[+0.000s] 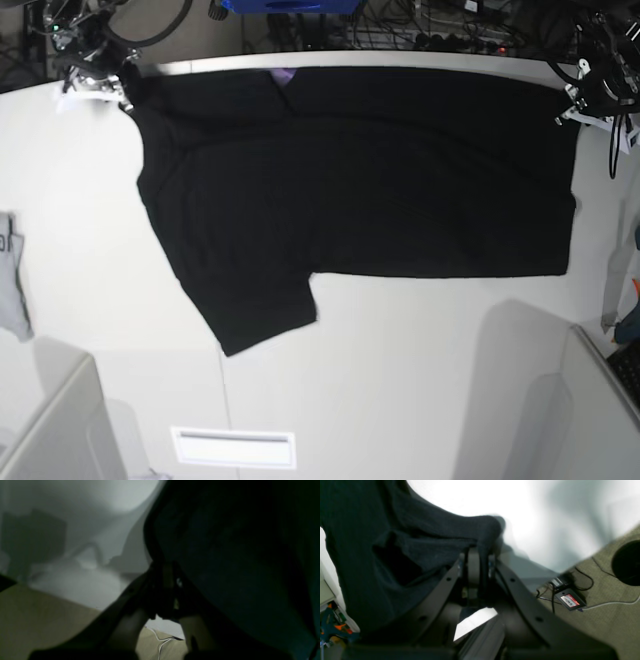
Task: Fold the T-shirt properly
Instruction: 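Lay the shirt flat and release both grippers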
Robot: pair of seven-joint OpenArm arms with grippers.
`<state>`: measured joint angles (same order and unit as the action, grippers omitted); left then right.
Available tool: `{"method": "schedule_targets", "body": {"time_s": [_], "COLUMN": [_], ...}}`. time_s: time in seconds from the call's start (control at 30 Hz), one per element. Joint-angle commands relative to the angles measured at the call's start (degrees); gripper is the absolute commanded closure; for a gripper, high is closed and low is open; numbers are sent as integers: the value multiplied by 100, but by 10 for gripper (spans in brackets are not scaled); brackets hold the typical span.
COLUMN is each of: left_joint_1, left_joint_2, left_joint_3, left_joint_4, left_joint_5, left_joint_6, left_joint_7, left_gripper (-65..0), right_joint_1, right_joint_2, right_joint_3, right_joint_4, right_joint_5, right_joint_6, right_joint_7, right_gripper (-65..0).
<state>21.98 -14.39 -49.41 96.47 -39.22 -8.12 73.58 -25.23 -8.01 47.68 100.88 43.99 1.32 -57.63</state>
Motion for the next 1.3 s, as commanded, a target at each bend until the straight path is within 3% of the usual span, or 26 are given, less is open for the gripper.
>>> {"method": "schedule_targets", "body": {"time_s": [0.0,0.3,0.73,0.77,0.8,0.93,0.97,1.03,1.17,1.23,1.27], "left_joint_1": [40,224,532,541,593,576,567,470,365,321,233], "left_joint_2": [-86,-77,-68,-68,-68,-7,-33,-42,-42,-42,-24], "left_joint_3": [-39,-66,-75,-110,-224,-752,-857,-989,-1297,-1288,-1288], "left_joint_4": [55,46,107,107,98,116,116,134,494,784,916], "left_joint_5": [32,50,23,23,23,15,15,15,15,6,6], "left_joint_6": [-10,-1,8,8,8,8,8,-1,-10,-10,-10], "left_joint_7": [-39,-22,-13,-13,-13,-13,-13,-22,-22,-31,-31], "left_gripper": [0,0,0,-77,-201,-538,-587,-625,-586,-512,-438], "right_joint_1": [-66,-356,-382,-417,-444,-532,-558,-611,-593,-496,-391], "right_joint_2": [32,5,5,5,5,5,5,5,41,155,269], "right_joint_3": [28,36,10,1,10,36,36,36,19,-43,-78], "right_joint_4": [79,448,431,439,439,448,457,510,879,1046,1099], "right_joint_5": [-34,432,441,450,467,476,476,441,432,432,432], "right_joint_6": [4,-49,-58,-58,-58,-58,-58,-58,-31,-5,-5], "right_joint_7": [18,185,211,211,211,325,457,677,949,1116,1143], "right_gripper": [0,0,0,0,0,-215,-234,-236,-236,-236,-236]}}
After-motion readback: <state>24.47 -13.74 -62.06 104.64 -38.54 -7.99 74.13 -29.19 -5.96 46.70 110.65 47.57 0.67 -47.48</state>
